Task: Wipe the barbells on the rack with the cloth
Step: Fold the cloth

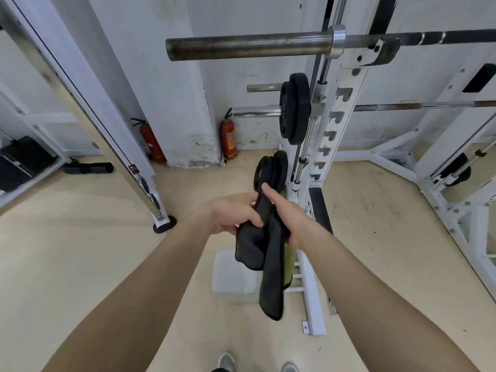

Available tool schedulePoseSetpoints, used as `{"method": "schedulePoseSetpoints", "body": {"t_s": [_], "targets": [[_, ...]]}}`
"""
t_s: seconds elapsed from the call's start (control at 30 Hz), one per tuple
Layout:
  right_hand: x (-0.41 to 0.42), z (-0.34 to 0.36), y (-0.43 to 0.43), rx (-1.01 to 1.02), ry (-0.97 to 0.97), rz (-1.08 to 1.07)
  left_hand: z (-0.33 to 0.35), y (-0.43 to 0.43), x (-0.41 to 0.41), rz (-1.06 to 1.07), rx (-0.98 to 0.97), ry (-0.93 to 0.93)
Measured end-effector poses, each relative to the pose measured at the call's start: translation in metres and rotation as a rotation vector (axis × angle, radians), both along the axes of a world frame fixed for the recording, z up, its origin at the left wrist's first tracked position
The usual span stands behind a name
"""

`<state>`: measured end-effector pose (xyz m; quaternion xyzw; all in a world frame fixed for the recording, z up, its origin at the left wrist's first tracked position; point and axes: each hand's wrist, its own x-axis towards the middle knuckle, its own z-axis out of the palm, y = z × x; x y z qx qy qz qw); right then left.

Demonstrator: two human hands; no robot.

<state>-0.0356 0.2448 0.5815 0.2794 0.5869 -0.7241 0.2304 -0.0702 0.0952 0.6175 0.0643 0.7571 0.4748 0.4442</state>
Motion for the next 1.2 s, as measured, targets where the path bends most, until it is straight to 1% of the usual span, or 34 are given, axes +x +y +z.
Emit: {"method": "schedulePoseSetpoints", "body": {"t_s": [0.07,0.13,0.23,0.3,0.33,0.37,0.43,0.5,0.57,0.63,0.73,0.77,0.83,0.93,1.0,1.1,1.2], "targets": [[0.003,-0.003,0.007,-0.03,-0.035,0.058,0.002,0.003,0.008,-0.125,-0.083,0.135],[0.003,-0.006,0.011,0.01,-0.012,-0.043,-0.005,0.006,0.017,-0.138,-0.109,0.303],[0.001,-0.003,0.008,0.068,0.065,-0.203,-0.026,0.01,0.032,0.018,-0.101,0.502],[-0.004,-0.001,0.011,0.025,0.073,-0.287,-0.045,0.007,0.04,0.143,-0.146,0.598],[-0.007,0.0,0.014,-0.018,0.062,-0.325,-0.056,0.003,0.043,0.161,-0.165,0.605],[-0.01,0.004,0.017,-0.065,0.048,-0.348,-0.065,-0.002,0.046,0.16,-0.149,0.575],[-0.018,0.01,0.025,-0.121,0.013,-0.35,-0.08,-0.012,0.051,0.218,-0.012,0.45],[-0.025,0.009,0.033,-0.104,-0.005,-0.328,-0.081,-0.02,0.049,0.414,0.147,0.316],[-0.031,0.003,0.04,-0.086,0.011,-0.283,-0.077,-0.022,0.043,0.609,0.26,0.208],[-0.034,-0.005,0.047,-0.024,0.022,-0.19,-0.071,-0.021,0.035,0.722,0.295,0.167],[-0.032,-0.017,0.055,0.101,0.02,-0.057,-0.064,-0.015,0.025,0.825,0.355,0.064],[-0.03,-0.022,0.057,0.144,0.012,-0.033,-0.063,-0.01,0.023,0.839,0.362,0.031],[-0.024,-0.032,0.06,0.26,0.025,0.009,-0.061,0.0,0.023,0.824,0.3,0.021],[-0.012,-0.032,0.056,0.39,0.097,0.032,-0.061,0.012,0.032,0.787,0.21,0.12],[-0.004,-0.027,0.048,0.38,0.141,0.027,-0.058,0.016,0.037,0.759,0.242,0.148],[0.006,-0.016,0.037,0.295,0.216,0.115,-0.047,0.013,0.04,0.697,0.298,0.082],[0.014,-0.006,0.035,0.153,0.266,0.118,-0.041,0.004,0.048,0.594,0.333,0.163]]}}
